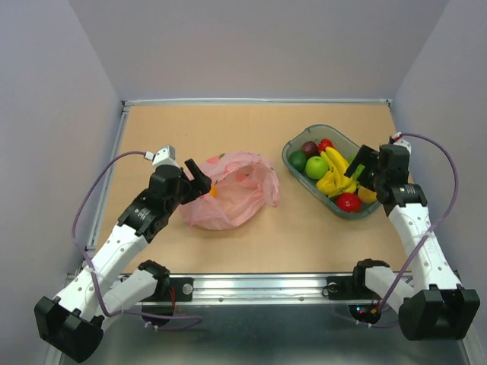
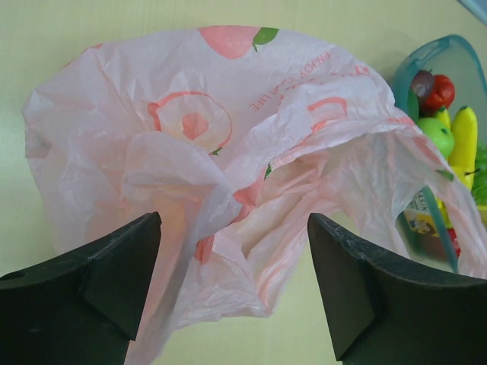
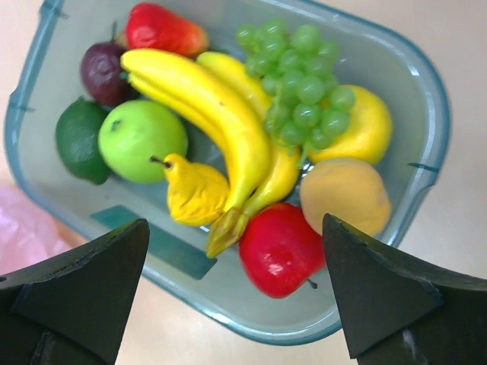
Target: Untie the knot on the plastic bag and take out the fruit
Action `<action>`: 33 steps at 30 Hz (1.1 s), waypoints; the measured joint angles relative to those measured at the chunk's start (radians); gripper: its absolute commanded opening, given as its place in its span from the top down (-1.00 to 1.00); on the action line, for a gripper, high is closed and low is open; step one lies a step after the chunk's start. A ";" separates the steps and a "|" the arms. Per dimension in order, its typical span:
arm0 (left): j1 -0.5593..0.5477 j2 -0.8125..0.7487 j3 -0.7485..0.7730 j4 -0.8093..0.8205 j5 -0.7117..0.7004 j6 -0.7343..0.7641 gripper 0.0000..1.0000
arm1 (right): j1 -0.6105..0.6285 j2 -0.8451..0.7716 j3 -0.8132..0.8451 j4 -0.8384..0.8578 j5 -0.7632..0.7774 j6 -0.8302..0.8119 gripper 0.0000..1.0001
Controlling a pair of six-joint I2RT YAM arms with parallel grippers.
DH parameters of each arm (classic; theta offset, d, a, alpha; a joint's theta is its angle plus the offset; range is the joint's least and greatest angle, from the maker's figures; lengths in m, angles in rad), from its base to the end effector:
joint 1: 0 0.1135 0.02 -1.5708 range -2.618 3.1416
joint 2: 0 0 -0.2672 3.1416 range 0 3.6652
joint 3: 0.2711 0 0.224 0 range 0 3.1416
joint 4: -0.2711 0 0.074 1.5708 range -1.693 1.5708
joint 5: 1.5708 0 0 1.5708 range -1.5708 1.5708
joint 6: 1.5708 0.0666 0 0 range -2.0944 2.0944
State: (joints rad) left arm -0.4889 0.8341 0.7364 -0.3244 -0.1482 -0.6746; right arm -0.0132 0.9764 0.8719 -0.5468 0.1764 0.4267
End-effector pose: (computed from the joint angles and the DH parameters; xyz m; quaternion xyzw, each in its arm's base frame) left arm 0.1712 -0.0800 0.2928 -0.1177 0.8299 -0.2458 0.4868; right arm 0.2021 -0.0144 0.2874 0.2329 0.8626 0.0135 0.4488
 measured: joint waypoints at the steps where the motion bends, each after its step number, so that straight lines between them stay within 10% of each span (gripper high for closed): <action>1: 0.000 -0.002 0.004 -0.007 -0.007 -0.020 -0.79 | 0.000 -0.001 0.000 0.000 -0.021 -0.006 -1.00; 14: -0.130 0.148 -0.074 -0.060 -0.126 -0.272 -0.75 | 0.156 -0.032 -0.026 0.047 -0.216 -0.024 -1.00; 18: -0.134 0.202 -0.101 -0.047 -0.184 -0.322 -0.41 | 0.201 -0.034 -0.056 0.051 -0.233 -0.027 -1.00; 23: -0.134 0.241 -0.120 -0.030 -0.258 -0.365 0.94 | 0.235 -0.043 -0.067 0.058 -0.250 -0.031 -1.00; 33: -0.211 0.364 0.185 -0.129 -0.333 -0.226 1.00 | 0.249 -0.089 -0.068 0.077 -0.312 -0.078 -1.00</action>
State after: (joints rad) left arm -0.6994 1.1976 0.9218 -0.4534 -0.4808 -0.9005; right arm 0.2356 0.8875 0.8036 -0.4694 -0.1356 0.3485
